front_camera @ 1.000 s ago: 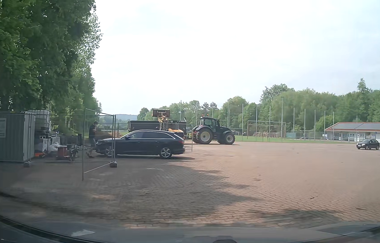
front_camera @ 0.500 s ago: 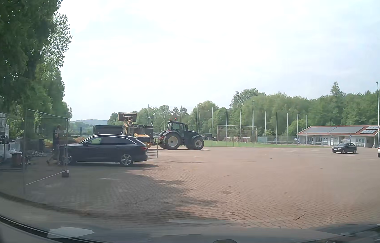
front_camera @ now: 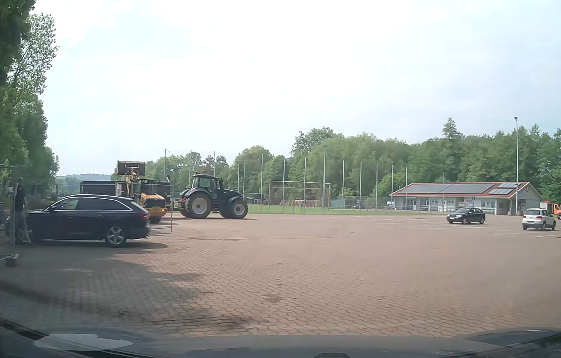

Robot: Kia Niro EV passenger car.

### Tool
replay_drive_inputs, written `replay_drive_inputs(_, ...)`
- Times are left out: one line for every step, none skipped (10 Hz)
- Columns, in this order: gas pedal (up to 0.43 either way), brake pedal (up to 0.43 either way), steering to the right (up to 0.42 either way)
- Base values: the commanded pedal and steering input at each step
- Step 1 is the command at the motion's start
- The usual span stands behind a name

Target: Follow the waypoints while adhering to traffic rules and regulations

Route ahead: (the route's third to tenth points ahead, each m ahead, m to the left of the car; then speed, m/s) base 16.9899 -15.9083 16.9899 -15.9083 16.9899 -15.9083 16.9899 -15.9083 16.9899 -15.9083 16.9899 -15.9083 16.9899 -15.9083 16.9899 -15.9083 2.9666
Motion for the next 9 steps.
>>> replay_drive_inputs(0.0,0.0,0.354)
replay_drive_inputs(0.0,0.0,0.356)
replay_drive_inputs(0.0,0.0,0.357)
replay_drive_inputs(0.0,0.0,0.359)
replay_drive_inputs(0.0,0.0,0.359)
replay_drive_inputs(0.0,0.0,0.36)
replay_drive_inputs(0.0,0.0,0.363)
replay_drive_inputs(0.0,0.0,0.368)
replay_drive_inputs(0.0,0.0,0.37)
